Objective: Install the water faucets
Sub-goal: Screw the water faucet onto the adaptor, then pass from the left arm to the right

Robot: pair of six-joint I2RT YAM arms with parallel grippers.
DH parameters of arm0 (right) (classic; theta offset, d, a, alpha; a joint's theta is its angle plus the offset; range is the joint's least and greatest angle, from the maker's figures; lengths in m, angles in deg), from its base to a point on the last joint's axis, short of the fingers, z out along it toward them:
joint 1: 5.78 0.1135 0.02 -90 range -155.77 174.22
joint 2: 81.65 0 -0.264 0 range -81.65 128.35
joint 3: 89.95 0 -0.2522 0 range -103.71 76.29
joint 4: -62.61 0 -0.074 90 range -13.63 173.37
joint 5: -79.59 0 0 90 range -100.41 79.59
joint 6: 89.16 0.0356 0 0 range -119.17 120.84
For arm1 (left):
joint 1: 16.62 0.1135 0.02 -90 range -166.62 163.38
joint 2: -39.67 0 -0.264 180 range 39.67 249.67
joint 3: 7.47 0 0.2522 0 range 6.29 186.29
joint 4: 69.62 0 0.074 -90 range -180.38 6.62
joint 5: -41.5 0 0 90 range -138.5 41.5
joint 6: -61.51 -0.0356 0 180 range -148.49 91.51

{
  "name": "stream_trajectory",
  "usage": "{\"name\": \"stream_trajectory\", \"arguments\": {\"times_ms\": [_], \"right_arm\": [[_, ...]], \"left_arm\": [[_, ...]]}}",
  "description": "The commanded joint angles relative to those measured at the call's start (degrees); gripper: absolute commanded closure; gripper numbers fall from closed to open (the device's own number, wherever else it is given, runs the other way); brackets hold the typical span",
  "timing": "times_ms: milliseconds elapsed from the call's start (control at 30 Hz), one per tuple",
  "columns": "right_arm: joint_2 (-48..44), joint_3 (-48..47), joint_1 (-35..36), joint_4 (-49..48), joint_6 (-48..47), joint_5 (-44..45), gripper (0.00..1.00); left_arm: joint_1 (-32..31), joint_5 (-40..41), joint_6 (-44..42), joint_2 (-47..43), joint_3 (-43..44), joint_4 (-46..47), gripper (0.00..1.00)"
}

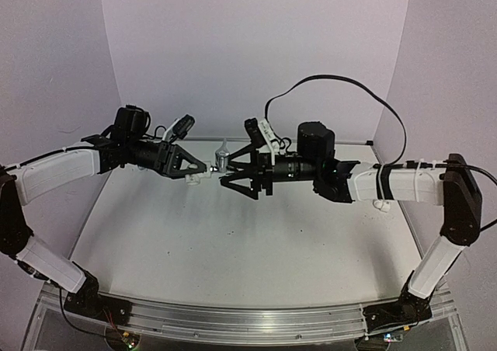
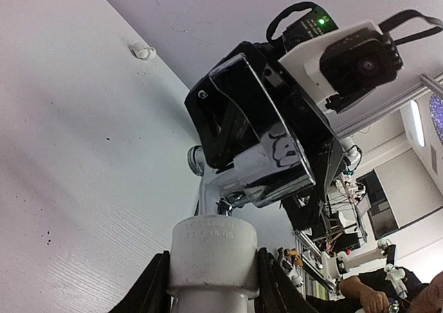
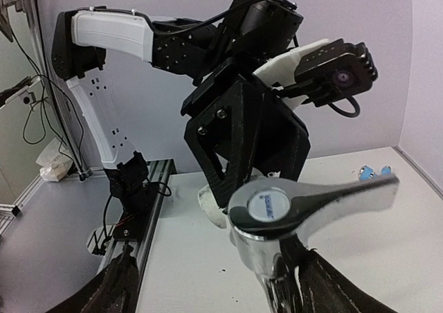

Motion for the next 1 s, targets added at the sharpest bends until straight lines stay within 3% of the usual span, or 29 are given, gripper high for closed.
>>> {"name": "stream_trajectory", "arguments": {"times_ms": [0,100,267,533,600,700,733,800,833,867,900,933,967], "right_arm": [[3.21,-5.36,1.80,-2.73,-0.19,3.45,0.28],[5.07,-7.96,2.09,-3.43,4.90,3.62,0.50],[6.22,-9.16,2.10,-5.73,21.71,7.53,0.99],[11.58,-12.91,-1.16,-6.04,61.26,2.69,1.00],[11.65,-12.69,-1.56,-6.45,64.96,1.82,1.00],[10.36,-12.59,-1.59,-3.76,59.79,2.70,0.99],[9.76,-12.78,-1.68,-0.99,55.76,3.14,0.94],[8.56,-12.72,-1.95,5.58,46.84,4.46,0.61],[7.98,-12.45,-2.08,8.08,42.49,5.48,0.55],[7.38,-12.04,-2.26,10.26,38.17,6.97,0.64],[6.69,-10.96,-2.37,11.57,34.34,9.50,0.90],[5.98,-9.60,-2.59,11.89,31.36,13.12,0.99],[5.77,-8.17,-2.79,11.78,28.73,14.53,1.00]], "left_arm": [[-0.04,-0.98,1.80,-2.59,0.17,4.86,1.00],[-0.04,-0.42,1.48,-2.89,-0.39,4.96,1.00],[-0.11,2.51,-3.72,-6.01,-1.93,5.05,1.00],[-0.65,7.78,-23.67,-11.99,-6.27,5.38,1.00],[-0.66,8.16,-27.37,-13.10,-7.56,5.38,1.00],[-0.66,9.96,-27.91,-12.88,-7.87,5.38,1.00],[-0.66,10.57,-26.20,-11.95,-7.31,5.38,1.00],[-0.67,11.19,-20.84,-9.11,-5.76,5.37,1.00],[-0.65,11.92,-18.25,-7.43,-5.10,5.36,1.00],[-0.59,13.16,-15.88,-5.68,-4.68,5.34,1.00],[-0.57,15.07,-13.78,-4.39,-4.33,5.37,1.00],[-0.57,17.30,-11.43,-3.22,-4.02,5.42,1.00],[-0.50,18.41,-9.69,-2.01,-3.88,5.59,1.00]]}}
